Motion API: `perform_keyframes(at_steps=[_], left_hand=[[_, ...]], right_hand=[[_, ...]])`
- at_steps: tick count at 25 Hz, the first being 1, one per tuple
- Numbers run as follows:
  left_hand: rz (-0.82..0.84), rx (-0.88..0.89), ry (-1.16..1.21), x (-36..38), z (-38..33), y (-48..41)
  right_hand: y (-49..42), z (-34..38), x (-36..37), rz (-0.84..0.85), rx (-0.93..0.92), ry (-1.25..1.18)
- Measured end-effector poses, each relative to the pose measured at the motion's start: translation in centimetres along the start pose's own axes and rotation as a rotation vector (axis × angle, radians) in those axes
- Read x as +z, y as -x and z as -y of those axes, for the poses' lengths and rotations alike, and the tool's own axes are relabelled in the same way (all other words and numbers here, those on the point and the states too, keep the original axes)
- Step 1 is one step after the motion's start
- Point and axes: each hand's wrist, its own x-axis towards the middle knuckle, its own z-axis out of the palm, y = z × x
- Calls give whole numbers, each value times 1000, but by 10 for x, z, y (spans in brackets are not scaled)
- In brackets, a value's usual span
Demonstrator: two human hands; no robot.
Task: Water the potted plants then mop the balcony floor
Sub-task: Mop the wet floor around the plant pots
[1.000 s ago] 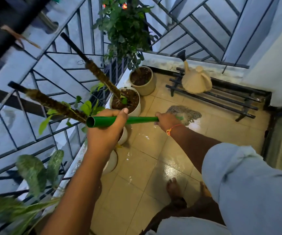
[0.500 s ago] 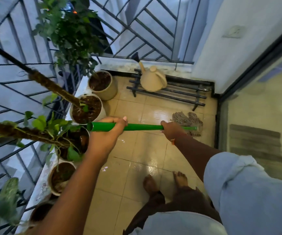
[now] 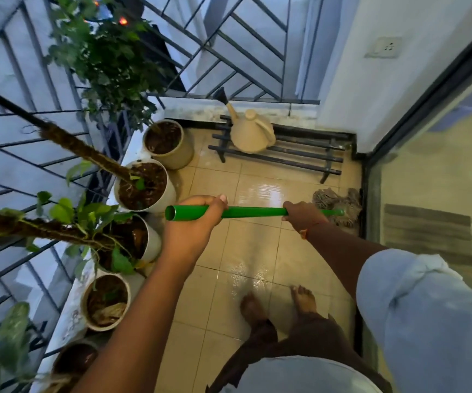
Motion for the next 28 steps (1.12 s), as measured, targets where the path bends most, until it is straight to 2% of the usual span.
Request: perform_keyframes(at_steps=[5, 6, 8, 10, 12, 14, 15, 16, 18, 22, 25, 28], left_hand=[[-190, 41, 33, -66, 1, 37], [-208, 53, 23, -87, 15, 39], [-214, -73, -33, -139, 78, 29], [-387, -86, -90, -183, 133, 25], [-410, 26, -239, -173, 100, 67], [-478, 175, -275, -151, 29, 92], [-493, 296, -298, -154, 24, 95], [-484, 339, -340, -156, 22, 98], [-510, 278, -336, -170, 43, 93], [-555, 166, -144, -193, 52, 87], [-575, 70, -8, -199, 53, 81], [-501, 75, 43, -190, 52, 76]], right_hand=[[-22, 85, -4, -5, -223, -14], [-27, 107, -5, 0, -269, -16], [-40, 154, -5, 35, -353, -18], [-52, 199, -3, 97, -385, -72], [-60, 244, 1, 143, -410, -135], [-61, 280, 8, 160, -452, -167], [-61, 295, 11, 167, -471, -174], [-59, 306, 14, 176, -485, -175], [-55, 322, 18, 178, -511, -183], [-42, 326, 21, 138, -501, -186], [-34, 306, 25, 107, -463, -187], [-19, 270, 30, 60, -404, -164]])
